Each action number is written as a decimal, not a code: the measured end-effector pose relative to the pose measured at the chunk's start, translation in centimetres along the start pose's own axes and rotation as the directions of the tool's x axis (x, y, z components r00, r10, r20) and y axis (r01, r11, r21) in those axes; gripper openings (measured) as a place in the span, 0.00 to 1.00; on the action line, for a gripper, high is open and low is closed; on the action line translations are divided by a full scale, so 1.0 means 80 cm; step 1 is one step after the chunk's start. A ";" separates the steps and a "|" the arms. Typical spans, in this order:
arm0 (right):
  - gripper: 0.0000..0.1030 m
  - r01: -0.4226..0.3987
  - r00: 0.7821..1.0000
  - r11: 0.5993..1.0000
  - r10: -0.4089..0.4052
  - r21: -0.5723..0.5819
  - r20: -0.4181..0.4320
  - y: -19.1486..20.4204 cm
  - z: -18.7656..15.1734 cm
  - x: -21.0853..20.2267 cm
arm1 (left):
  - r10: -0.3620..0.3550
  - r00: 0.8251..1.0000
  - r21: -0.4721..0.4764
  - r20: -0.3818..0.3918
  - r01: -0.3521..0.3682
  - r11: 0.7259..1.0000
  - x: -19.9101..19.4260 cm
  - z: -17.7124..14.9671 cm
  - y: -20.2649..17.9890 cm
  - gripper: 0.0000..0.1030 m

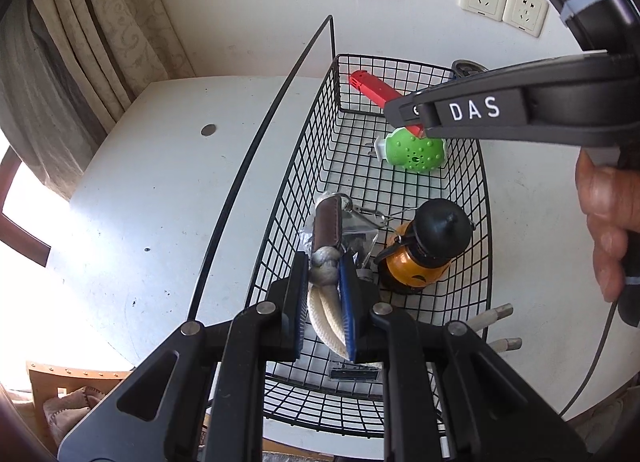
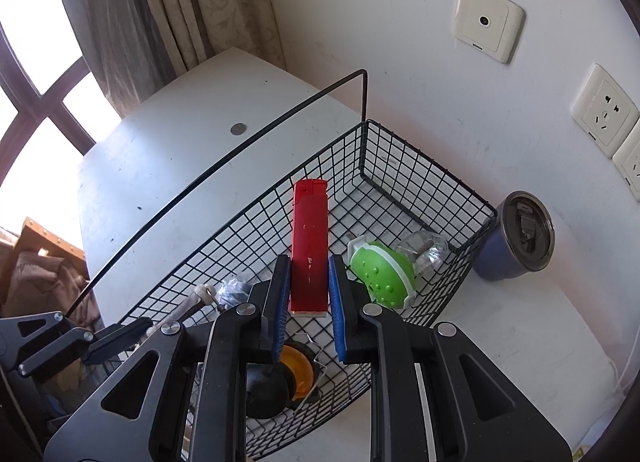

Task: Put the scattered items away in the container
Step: 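Open the left tool dropping the cable while the right tool releases the red stick into the basket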

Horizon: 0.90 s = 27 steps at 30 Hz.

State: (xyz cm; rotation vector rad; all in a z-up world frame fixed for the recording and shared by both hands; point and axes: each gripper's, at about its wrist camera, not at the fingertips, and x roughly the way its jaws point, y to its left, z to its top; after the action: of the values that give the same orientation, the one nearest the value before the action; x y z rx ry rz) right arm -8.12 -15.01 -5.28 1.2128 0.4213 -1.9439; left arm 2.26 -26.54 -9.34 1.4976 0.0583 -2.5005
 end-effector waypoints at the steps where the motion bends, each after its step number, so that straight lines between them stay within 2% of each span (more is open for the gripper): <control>1: 0.16 0.001 1.000 1.000 -0.001 0.004 -0.005 -0.001 0.000 0.002 | 0.003 1.000 0.002 -0.005 -0.003 1.000 0.003 0.000 0.001 0.12; 12: 0.20 0.016 0.999 1.000 -0.015 0.023 -0.035 -0.003 -0.002 0.012 | 0.014 0.999 0.030 -0.047 -0.013 0.999 0.019 -0.003 -0.004 0.14; 14: 0.20 0.019 0.999 1.000 -0.018 0.023 -0.033 -0.002 -0.001 0.010 | 0.006 0.999 0.035 -0.047 -0.005 0.999 0.018 -0.005 -0.007 0.18; 17: 0.20 0.021 0.999 0.999 -0.021 0.027 -0.031 -0.003 -0.001 0.008 | -0.005 0.999 0.050 -0.036 0.007 0.999 0.014 -0.005 -0.014 0.30; 19: 0.20 0.025 0.999 0.999 -0.024 0.032 -0.030 -0.004 -0.002 0.005 | -0.019 0.999 0.056 -0.026 0.021 0.998 0.009 -0.006 -0.018 0.42; 24: 0.23 0.035 0.999 0.998 -0.034 0.043 -0.024 -0.007 -0.005 -0.003 | -0.018 1.000 0.053 0.003 0.017 0.998 -0.002 -0.006 -0.020 0.62; 27: 0.32 0.048 0.999 0.997 -0.047 0.053 -0.019 -0.010 -0.007 -0.009 | -0.019 1.000 0.033 0.009 0.018 0.999 -0.006 -0.004 -0.014 0.64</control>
State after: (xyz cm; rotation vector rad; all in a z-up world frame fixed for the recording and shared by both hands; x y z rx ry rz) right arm -8.25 -13.80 -5.02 1.2656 0.4136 -1.9977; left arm 2.56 -25.34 -9.17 1.5048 0.0296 -2.5349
